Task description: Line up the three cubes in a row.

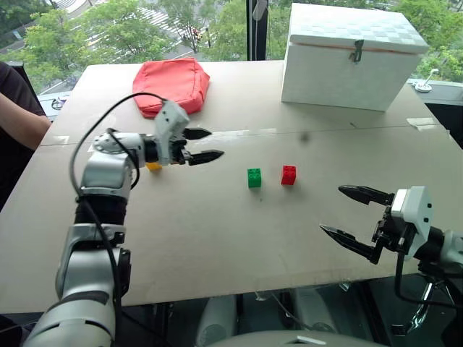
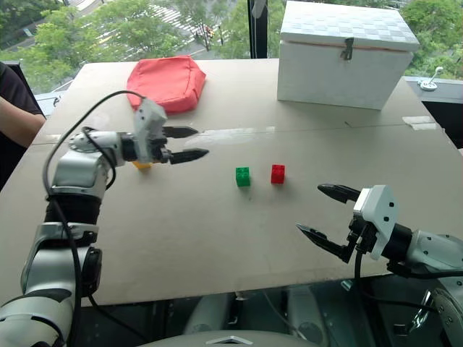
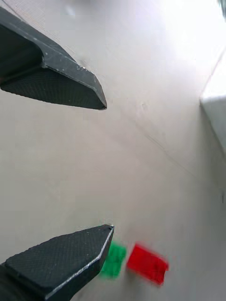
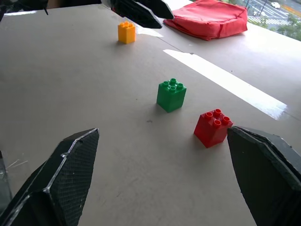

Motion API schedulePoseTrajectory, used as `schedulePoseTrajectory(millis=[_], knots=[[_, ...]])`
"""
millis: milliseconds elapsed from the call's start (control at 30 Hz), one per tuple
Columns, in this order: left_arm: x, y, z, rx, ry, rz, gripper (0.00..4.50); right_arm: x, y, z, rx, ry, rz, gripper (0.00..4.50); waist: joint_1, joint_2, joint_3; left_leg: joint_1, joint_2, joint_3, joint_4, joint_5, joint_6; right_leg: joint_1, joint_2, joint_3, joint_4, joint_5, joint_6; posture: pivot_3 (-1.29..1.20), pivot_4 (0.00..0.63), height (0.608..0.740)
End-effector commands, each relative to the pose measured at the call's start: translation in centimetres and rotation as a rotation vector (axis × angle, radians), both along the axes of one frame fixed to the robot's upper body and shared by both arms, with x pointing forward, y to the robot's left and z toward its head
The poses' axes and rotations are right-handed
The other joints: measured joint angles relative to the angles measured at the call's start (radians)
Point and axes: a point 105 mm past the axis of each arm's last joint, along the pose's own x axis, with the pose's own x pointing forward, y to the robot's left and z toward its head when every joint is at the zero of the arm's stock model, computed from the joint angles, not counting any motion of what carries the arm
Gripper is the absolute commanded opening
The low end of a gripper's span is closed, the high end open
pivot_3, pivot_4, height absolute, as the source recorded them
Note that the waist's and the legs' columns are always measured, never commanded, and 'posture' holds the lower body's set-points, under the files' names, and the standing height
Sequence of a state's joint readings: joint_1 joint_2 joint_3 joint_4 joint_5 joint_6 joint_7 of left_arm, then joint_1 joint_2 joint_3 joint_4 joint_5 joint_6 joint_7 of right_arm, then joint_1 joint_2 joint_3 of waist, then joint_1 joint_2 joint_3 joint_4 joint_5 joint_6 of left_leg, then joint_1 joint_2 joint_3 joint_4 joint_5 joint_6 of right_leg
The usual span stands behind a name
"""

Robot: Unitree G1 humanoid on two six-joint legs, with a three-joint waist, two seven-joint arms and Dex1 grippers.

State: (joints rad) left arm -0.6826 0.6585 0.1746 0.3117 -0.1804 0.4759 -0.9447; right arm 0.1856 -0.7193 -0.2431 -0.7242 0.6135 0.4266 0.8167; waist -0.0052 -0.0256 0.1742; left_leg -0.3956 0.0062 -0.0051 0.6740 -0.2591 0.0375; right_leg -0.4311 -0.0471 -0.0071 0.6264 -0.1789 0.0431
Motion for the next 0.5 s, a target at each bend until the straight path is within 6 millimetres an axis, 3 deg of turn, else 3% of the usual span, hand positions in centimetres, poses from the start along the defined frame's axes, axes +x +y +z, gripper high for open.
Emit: schedulePoseTrajectory(millis=[33,133,267,500], knots=[[0.1,3.5,1.7,0.015,-0.092,0.284,3.96,0.1,0.4,0.9,0.025,-0.049,0.031,4.5,0.007,0.0,0.0,0.0,0.0,0.0,0.0,0.0,0.0,0.0,0.0,0.0,0.0,0.0,0.0,0.0,0.15,0.74],[-0.6,5.6,0.7,-0.032,-0.08,0.529,3.96,0.4,0.7,1.4,0.049,-0.078,0.05,4.5,0.015,0.0,0.0,0.0,-0.001,0.0,0.0,0.0,0.0,0.0,-0.001,0.0,0.0,0.0,0.0,0.0,0.15,0.74],[-1.4,5.2,-0.8,-0.051,-0.062,0.651,3.96,0.7,1.3,2.2,0.094,-0.128,0.079,4.5,0.023,-0.001,0.0,0.0,-0.001,0.0,0.0,0.0,0.0,0.001,-0.002,0.0,0.0,0.002,-0.004,0.0,0.15,0.74],[-1.1,4.6,-3.3,-0.074,-0.007,0.742,3.96,1.2,1.3,3.0,0.115,-0.182,0.096,4.5,0.019,-0.002,-0.001,0.001,-0.002,-0.001,0.0,0.0,0.0,0.002,-0.001,-0.001,0.0,0.003,-0.004,0.0,0.15,0.74]])
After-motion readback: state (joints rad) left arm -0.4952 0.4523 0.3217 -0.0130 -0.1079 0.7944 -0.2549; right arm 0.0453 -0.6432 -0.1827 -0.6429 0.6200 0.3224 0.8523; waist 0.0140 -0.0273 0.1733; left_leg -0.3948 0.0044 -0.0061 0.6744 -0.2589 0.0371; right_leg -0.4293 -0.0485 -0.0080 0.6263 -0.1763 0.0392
